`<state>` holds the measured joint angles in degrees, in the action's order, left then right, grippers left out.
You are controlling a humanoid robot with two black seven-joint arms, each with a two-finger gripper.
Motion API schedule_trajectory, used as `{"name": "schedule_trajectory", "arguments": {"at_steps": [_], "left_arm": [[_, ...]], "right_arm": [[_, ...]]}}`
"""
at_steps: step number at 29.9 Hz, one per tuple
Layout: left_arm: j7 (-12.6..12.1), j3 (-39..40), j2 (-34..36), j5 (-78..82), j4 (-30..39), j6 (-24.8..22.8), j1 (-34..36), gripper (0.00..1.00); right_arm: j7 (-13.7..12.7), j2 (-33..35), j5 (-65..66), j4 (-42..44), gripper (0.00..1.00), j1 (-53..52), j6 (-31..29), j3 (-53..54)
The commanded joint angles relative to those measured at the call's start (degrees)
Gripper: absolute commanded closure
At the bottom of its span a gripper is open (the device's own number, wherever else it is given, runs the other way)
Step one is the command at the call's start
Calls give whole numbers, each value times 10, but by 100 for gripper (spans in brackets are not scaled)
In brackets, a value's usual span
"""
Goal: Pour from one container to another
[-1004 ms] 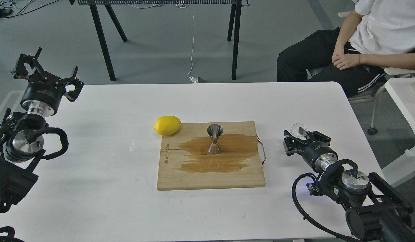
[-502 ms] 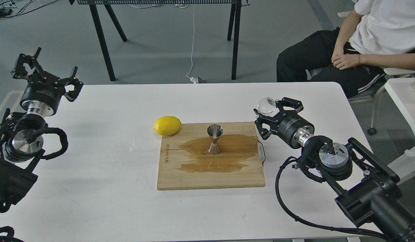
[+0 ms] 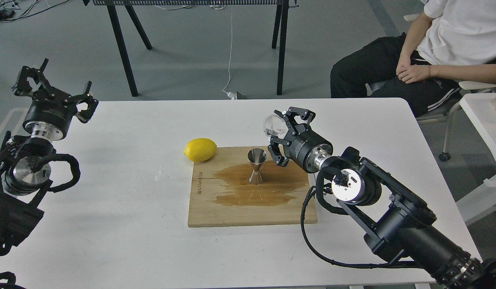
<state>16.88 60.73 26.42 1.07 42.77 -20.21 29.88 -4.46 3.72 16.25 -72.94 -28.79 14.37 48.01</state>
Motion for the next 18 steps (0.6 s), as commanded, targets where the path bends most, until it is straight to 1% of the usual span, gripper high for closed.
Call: {"name": "schedule_trajectory", "arguments": {"at_steps": [1, 4, 7, 12, 18], "left_arm": [[0, 0, -1, 0, -1, -1, 0, 0], [0, 0, -1, 0, 0, -1, 0, 0], [0, 0, 0, 0, 0, -2, 0, 0], [0, 0, 0, 0, 0, -2, -1, 0], [0, 0, 0, 0, 0, -2, -1, 0]], "right_arm": [[0, -2, 47, -7, 58, 0, 5, -4], [0, -6, 111, -8, 58, -1, 11, -23], [0, -14, 157, -27, 58, 0, 23, -31], [2, -11, 197, -41, 58, 0, 33, -62], [4, -8, 243, -41, 57, 0, 34, -70]]}}
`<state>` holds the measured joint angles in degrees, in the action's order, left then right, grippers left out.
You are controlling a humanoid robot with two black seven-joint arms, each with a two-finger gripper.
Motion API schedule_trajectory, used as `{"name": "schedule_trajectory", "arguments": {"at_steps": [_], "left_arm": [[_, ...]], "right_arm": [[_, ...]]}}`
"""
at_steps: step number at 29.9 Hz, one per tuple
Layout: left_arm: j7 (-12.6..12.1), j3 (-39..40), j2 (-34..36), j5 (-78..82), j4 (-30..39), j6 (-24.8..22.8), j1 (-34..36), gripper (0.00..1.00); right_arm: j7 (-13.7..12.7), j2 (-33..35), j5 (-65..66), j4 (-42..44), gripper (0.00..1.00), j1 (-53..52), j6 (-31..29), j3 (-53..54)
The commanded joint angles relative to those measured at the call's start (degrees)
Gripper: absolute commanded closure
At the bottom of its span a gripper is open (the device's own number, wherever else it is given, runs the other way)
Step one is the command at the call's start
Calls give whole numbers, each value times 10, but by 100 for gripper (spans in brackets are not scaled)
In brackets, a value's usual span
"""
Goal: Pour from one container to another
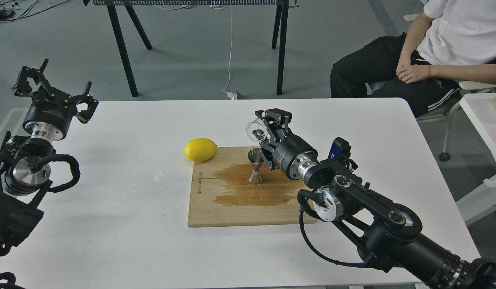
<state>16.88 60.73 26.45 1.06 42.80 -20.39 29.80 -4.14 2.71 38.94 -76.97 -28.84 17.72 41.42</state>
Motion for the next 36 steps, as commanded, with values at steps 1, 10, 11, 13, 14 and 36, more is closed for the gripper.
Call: {"name": "schedule_trajectory", "arguments": {"at_steps": [1, 10, 11, 13, 14, 36], "left_arm": [[0, 0, 0, 0, 0, 0, 0, 0], [0, 0, 0, 0, 0, 1, -1, 0], [0, 0, 0, 0, 0, 1, -1, 0], [0, 0, 0, 0, 0, 1, -1, 0], [0, 0, 0, 0, 0, 1, -1, 0], [0, -2, 0, 0, -1, 2, -2, 0]], "right_arm": [[1, 4, 18, -1, 57, 0, 0, -5], [0, 10, 93, 2, 57, -2, 4, -22], [1, 10, 97, 3, 57, -2, 9, -28], [1, 10, 113, 5, 57, -3, 17, -39], [1, 9, 126, 6, 57, -3, 20, -44], [1, 12, 246, 45, 59, -10, 29, -79]]}}
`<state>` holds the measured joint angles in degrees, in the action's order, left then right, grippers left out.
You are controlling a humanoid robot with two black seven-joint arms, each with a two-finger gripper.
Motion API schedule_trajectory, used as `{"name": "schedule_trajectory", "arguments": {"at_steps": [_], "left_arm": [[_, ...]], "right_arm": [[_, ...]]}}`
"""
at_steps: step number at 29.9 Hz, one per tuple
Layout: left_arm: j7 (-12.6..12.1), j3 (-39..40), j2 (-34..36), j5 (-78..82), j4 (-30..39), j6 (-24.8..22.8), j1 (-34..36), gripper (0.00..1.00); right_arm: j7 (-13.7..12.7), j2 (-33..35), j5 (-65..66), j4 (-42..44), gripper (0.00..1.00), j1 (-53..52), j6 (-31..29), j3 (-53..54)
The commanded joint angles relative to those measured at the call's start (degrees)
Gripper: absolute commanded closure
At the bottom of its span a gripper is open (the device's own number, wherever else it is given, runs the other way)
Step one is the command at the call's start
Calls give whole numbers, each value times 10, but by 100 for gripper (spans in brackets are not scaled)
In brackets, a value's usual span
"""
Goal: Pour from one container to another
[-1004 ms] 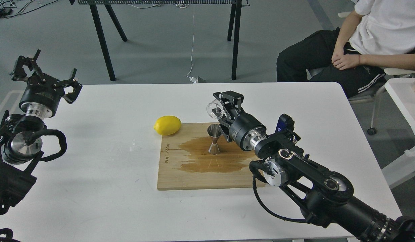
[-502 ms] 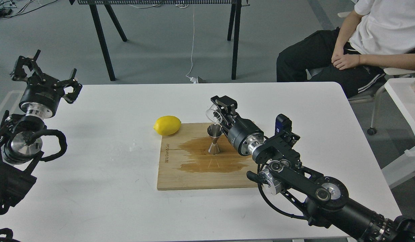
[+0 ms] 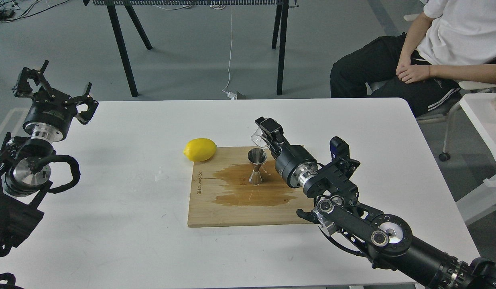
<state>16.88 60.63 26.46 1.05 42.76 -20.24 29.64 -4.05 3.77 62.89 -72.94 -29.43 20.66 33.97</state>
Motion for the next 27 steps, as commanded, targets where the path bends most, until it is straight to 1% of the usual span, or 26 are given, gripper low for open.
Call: {"name": "schedule_trajectory", "arguments": {"at_steps": [1, 5, 15, 27], "left_arm": [[0, -1, 0, 1, -1, -1, 0, 0], [-1, 0, -1, 0, -7, -1, 0, 0], [0, -1, -1, 0, -7, -1, -1, 0], [2, -1, -1, -1, -8, -3, -2, 0]], "right_arm": [[0, 2, 16, 9, 60, -5, 0, -7], [1, 1, 47, 25, 60, -17, 2, -22], [4, -3, 52, 50, 60, -55, 10, -76], [9, 1, 98, 60, 60, -69, 12, -87]]}}
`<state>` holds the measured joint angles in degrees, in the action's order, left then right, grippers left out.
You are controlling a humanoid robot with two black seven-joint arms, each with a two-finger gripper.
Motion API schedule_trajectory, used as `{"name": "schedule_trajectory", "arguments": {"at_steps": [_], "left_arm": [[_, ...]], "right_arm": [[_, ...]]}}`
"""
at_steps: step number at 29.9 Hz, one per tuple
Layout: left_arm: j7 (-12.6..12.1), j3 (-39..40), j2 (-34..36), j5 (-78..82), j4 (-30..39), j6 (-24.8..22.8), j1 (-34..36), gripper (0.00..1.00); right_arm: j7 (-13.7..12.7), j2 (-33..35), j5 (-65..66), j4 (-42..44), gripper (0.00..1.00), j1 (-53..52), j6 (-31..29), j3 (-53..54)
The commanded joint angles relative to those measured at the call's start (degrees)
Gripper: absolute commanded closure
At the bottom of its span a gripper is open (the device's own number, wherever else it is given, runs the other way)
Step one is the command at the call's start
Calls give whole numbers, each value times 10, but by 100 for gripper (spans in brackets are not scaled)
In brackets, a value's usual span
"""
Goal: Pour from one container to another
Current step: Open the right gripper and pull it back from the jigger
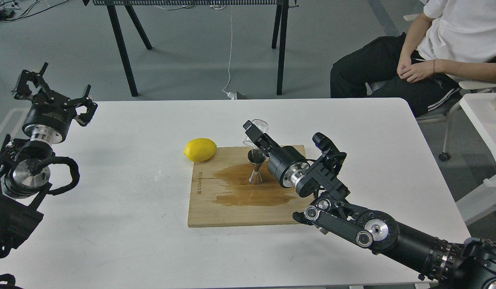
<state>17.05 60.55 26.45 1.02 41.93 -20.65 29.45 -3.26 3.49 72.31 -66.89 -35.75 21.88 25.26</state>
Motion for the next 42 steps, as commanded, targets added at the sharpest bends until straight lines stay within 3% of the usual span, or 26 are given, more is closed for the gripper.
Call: {"name": "schedule_trajectory", "arguments": {"at_steps": [1, 14, 24, 30, 35, 42], "left_arm": [[0, 0, -1, -1, 0, 1, 0, 0], [0, 0, 0, -1, 0, 1, 0, 0], [-1, 1, 0, -1, 0, 1, 0, 0], [-1, 0, -2, -1, 0, 3, 1, 0], [-1, 0, -2, -1, 0, 4, 1, 0], [-1, 0, -3, -1, 0, 4, 1, 0]], "right_arm": [[2, 5, 6, -1, 60, -7, 0, -1], [-2, 27, -1, -9, 60, -19, -6, -13], [-3, 111, -244, -80, 60, -16, -11, 11], [-5, 157, -441, -84, 60, 8, -66, 103], [-28, 193, -630, -61, 61, 43, -123, 185], [-70, 195, -856, 45, 60, 96, -200, 267]]}}
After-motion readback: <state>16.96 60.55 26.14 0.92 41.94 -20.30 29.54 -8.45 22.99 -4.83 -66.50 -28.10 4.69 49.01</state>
